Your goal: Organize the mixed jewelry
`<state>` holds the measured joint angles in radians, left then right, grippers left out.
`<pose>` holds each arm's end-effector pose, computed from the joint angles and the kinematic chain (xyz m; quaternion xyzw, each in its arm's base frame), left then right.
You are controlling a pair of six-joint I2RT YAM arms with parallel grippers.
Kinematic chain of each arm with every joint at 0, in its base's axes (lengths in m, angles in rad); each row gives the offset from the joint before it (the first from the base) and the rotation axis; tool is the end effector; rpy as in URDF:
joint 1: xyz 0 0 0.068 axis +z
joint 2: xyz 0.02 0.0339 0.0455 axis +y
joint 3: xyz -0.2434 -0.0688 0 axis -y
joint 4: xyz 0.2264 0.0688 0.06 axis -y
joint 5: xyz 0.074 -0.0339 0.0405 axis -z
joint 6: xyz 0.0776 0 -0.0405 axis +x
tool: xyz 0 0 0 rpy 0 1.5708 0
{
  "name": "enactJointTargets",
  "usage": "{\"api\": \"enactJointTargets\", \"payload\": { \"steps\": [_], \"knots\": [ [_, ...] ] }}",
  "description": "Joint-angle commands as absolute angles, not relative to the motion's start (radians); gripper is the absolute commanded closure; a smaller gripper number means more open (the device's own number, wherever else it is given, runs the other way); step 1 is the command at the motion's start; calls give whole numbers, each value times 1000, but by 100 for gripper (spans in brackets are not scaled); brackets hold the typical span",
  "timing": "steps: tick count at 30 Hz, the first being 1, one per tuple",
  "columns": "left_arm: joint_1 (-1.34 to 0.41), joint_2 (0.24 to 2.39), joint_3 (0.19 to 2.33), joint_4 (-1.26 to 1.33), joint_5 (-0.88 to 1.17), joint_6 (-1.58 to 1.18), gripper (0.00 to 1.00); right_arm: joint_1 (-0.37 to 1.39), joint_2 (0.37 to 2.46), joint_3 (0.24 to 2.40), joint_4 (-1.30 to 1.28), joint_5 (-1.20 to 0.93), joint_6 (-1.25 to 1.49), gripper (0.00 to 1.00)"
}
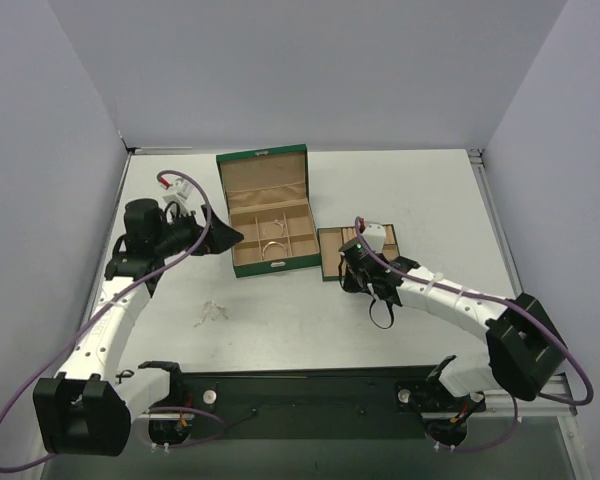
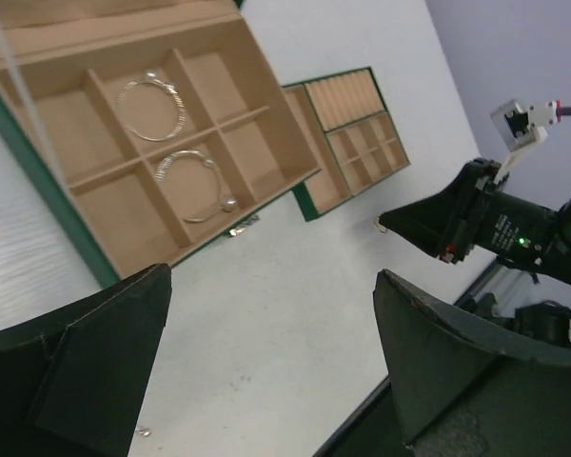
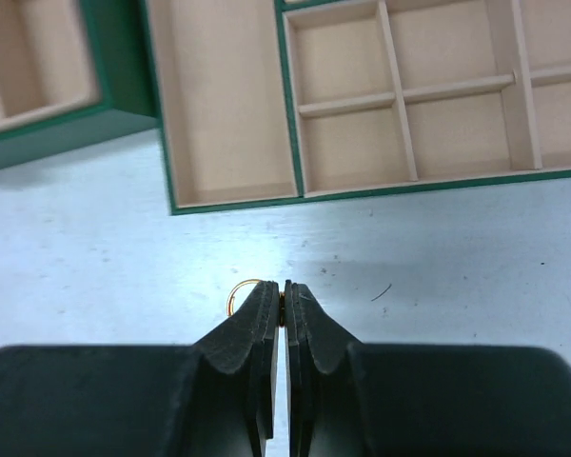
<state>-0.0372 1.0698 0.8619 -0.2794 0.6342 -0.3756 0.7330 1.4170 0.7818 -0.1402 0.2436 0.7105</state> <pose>0.2557 -0.0555 0.2750 0.0214 0.8295 -0.3619 0.4248 0.2408 0.1916 0.1635 0.0368 0.9156 0.1699 0.3626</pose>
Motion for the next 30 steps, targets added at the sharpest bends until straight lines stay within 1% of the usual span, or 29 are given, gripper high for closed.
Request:
{"api": "enactJointTargets", "payload": {
  "steps": [1, 3, 4, 8, 10, 17, 24, 26, 30],
  "knots": [
    [-185, 1071, 802, -46, 712, -540, 3, 738, 1293, 758, -86, 233, 686, 100],
    [-268, 1081, 784, 29, 660, -592, 3, 745, 1240, 739, -43, 235, 684, 100],
    [-358, 1092, 781, 47, 603, -604, 3, 750, 1221, 717, -28, 233, 683, 100],
    [-489, 1161, 769, 145, 526, -690, 3, 770, 1144, 667, 47, 236, 660, 100],
    [-514, 1218, 762, 185, 529, -735, 3, 790, 1109, 655, 70, 247, 644, 100],
    [-633, 1363, 756, 310, 485, -854, 10, 828, 1028, 583, 172, 270, 604, 100],
    [-712, 1457, 801, 348, 476, -870, 19, 854, 1017, 572, 219, 275, 584, 100],
    [-721, 1477, 804, 365, 471, -877, 20, 862, 1017, 572, 230, 276, 583, 100],
    [-735, 1505, 807, 393, 465, -899, 24, 870, 1017, 568, 238, 278, 581, 100]
  ]
}}
